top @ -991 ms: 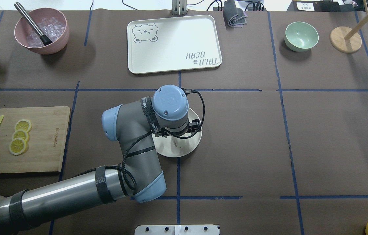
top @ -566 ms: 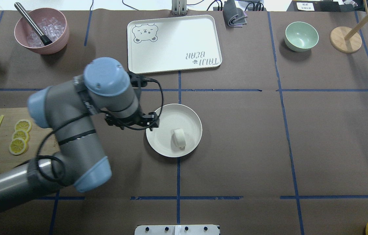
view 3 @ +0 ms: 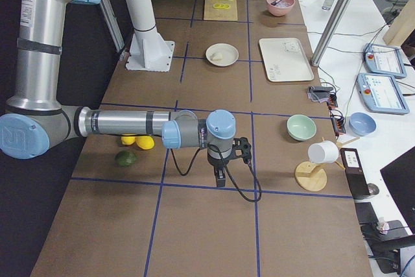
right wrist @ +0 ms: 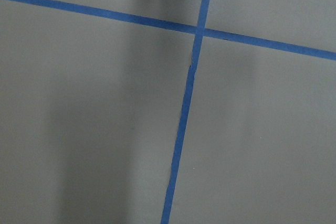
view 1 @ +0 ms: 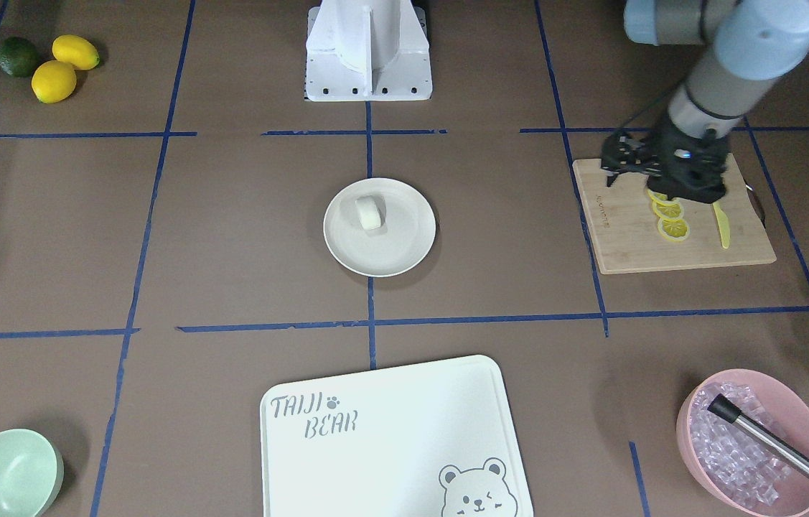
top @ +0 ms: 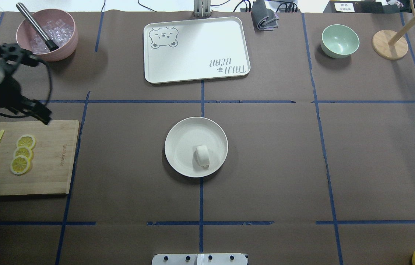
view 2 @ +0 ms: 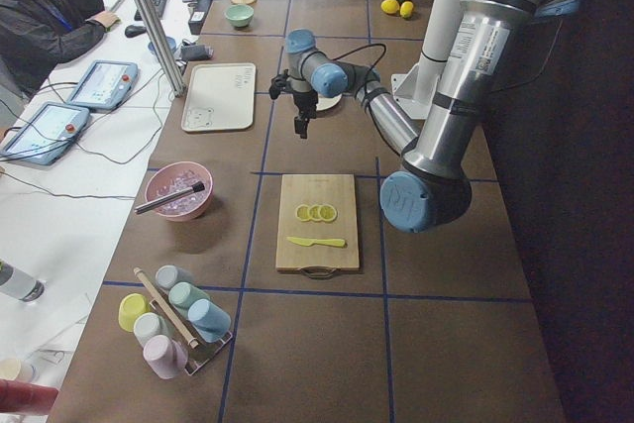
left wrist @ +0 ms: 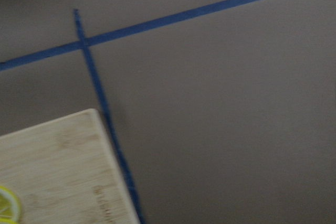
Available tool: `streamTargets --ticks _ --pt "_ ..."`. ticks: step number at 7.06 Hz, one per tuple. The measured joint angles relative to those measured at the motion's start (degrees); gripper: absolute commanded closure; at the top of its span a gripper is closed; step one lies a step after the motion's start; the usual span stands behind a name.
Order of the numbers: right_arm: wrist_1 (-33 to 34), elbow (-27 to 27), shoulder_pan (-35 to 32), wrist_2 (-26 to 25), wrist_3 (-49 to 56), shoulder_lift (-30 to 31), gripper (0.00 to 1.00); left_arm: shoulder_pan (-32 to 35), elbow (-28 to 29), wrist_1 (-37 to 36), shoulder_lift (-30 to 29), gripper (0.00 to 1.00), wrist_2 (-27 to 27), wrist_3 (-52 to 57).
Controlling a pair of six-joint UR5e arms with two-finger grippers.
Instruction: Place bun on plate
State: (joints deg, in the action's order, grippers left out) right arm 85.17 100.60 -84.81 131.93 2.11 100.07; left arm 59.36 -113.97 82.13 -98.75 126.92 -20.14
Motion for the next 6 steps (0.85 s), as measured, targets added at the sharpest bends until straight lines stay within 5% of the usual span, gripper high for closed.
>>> streamTargets --ticks 3,6 --pt "0.00 -0.02 0.00 -0.07 0.00 0.02 0.00 22.04 8.02 0.58 10.08 0.00 9.01 22.66" --pt "0.00 0.04 0.00 -0.04 -0.08 -0.01 0.00 30.42 13.91 0.76 13.45 0.00 11.48 26.41"
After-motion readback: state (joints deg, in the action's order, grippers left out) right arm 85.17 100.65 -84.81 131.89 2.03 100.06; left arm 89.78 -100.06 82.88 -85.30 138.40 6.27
